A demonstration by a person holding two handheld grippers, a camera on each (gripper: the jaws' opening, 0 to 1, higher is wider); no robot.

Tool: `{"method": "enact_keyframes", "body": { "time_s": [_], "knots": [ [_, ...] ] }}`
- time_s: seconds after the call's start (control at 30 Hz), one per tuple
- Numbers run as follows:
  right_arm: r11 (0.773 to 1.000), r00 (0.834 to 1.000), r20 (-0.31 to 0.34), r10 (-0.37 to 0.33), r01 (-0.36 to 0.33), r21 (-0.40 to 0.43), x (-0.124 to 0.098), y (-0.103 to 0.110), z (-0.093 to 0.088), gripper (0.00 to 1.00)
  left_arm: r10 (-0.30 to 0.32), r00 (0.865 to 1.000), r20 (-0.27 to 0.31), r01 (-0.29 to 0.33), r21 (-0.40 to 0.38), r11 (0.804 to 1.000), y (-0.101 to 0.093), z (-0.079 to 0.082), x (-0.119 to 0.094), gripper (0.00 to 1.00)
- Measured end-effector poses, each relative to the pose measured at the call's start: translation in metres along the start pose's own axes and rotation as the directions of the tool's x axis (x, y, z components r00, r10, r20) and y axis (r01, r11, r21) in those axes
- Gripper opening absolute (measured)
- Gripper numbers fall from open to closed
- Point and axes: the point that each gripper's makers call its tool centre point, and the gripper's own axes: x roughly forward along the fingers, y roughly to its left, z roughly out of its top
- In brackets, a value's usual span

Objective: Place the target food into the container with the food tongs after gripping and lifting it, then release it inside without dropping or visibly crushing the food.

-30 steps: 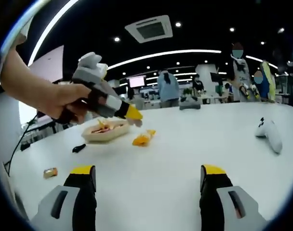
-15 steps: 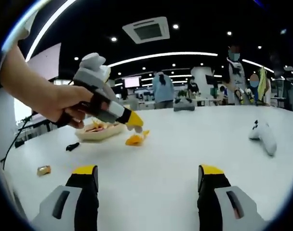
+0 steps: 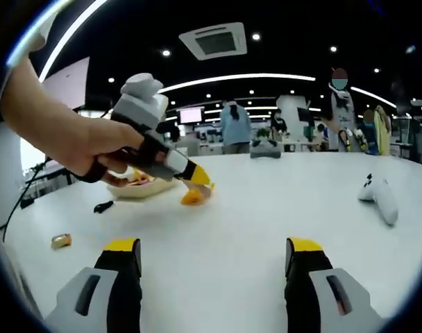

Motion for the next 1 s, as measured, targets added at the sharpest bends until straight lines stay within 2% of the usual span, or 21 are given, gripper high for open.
{"method": "enact_keyframes", "body": {
  "time_s": [0.3,0.5,0.7,0.73,0.8,0.9,1.0],
  "knots": [
    [1.0,1.0,-0.024,0.003,-0.003,-0.015,0.0001,0.0007,-0.0042,0.83,-0.013,1.0,-0.027,0.013,-0.009,1.0,0.001,-0.0072,0.0035,0.28],
    [1.0,0.999,-0.037,0.008,-0.009,-0.026,0.0007,0.0018,-0.0067,0.81,-0.042,0.999,-0.011,0.043,0.036,0.998,0.0,-0.0096,0.0057,0.26],
    [1.0,0.999,-0.041,0.002,-0.003,-0.028,0.0024,-0.0009,-0.0068,0.81,-0.061,0.998,-0.024,0.062,0.048,0.997,-0.0007,-0.0085,0.0078,0.23],
    [1.0,0.999,-0.042,0.003,-0.004,-0.029,0.0024,-0.0006,-0.0071,0.81,-0.065,0.998,-0.024,0.066,0.057,0.996,-0.001,-0.0084,0.0078,0.22],
    [0.999,0.999,-0.047,0.004,-0.006,-0.036,0.0024,0.0,-0.0081,0.8,-0.089,0.996,0.006,0.088,0.133,0.987,-0.0054,-0.0067,0.0071,0.21],
    [0.999,0.999,-0.049,-0.001,-0.002,-0.045,0.0023,-0.0005,-0.0086,0.81,-0.086,0.996,0.01,0.084,0.15,0.985,-0.0082,-0.0084,0.0043,0.2],
    [0.999,0.999,-0.048,-0.001,-0.001,-0.046,0.0023,-0.0003,-0.0083,0.81,-0.103,0.995,-0.009,0.103,0.103,0.989,-0.0057,-0.0093,0.0024,0.2]
  ]
}}
